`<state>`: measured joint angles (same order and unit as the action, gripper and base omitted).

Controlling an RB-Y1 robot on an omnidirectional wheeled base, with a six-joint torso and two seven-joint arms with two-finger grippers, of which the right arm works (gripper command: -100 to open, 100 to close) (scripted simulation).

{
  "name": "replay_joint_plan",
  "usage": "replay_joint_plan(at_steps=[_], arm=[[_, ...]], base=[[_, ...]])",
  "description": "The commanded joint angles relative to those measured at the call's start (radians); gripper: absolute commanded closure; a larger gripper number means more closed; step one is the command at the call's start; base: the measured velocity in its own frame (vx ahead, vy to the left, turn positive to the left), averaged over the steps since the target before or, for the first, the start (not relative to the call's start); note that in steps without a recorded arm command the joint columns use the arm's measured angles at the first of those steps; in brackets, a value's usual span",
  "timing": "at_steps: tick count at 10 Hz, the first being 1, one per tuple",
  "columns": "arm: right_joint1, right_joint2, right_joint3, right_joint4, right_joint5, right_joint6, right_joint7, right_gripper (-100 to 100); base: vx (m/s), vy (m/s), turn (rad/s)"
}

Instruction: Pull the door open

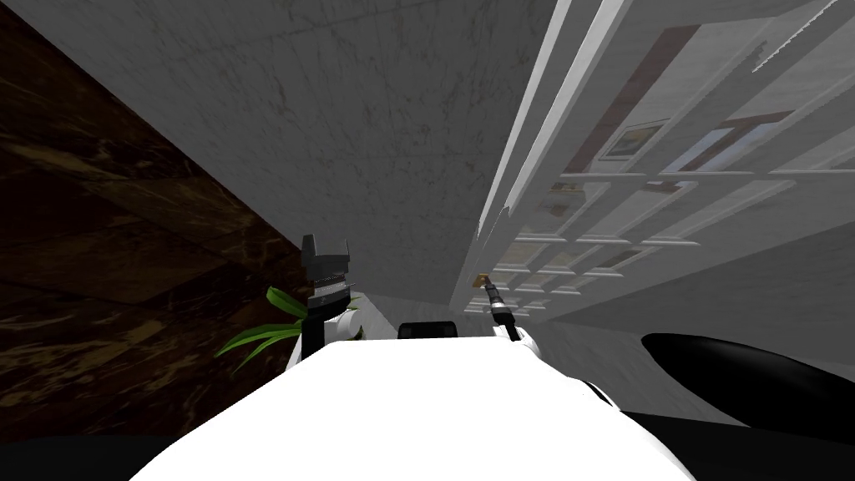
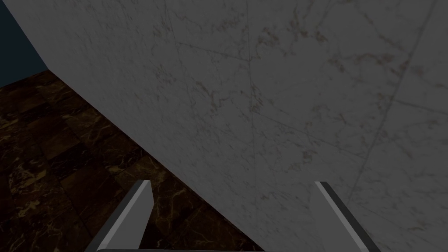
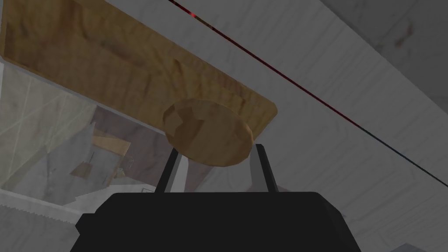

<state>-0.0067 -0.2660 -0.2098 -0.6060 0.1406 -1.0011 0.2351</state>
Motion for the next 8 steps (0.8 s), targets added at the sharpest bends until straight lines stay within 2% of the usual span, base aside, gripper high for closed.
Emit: replay_joint_plan(at_steps=[1,4,5,7,8], arm=[[-0.002,0.006,0.012,0.001,-0.008,-0.003,-0.038,100],[-0.004,0.003,0.031,0.001,-0.045,0.002,-0.117,100],[-0.004,0.003,0.031,0.001,-0.045,0.002,-0.121,100],[-0.006,0.0,0.05,0.001,-0.083,0.006,-0.186,100],[-0.006,0.0,0.05,0.001,-0.083,0.006,-0.204,100]], base=[[-0.035,-0.021,0.053],[-0.032,-0.014,0.055],[-0.028,-0.015,0.031],[-0.043,-0.025,0.073],[-0.036,-0.02,0.04]])
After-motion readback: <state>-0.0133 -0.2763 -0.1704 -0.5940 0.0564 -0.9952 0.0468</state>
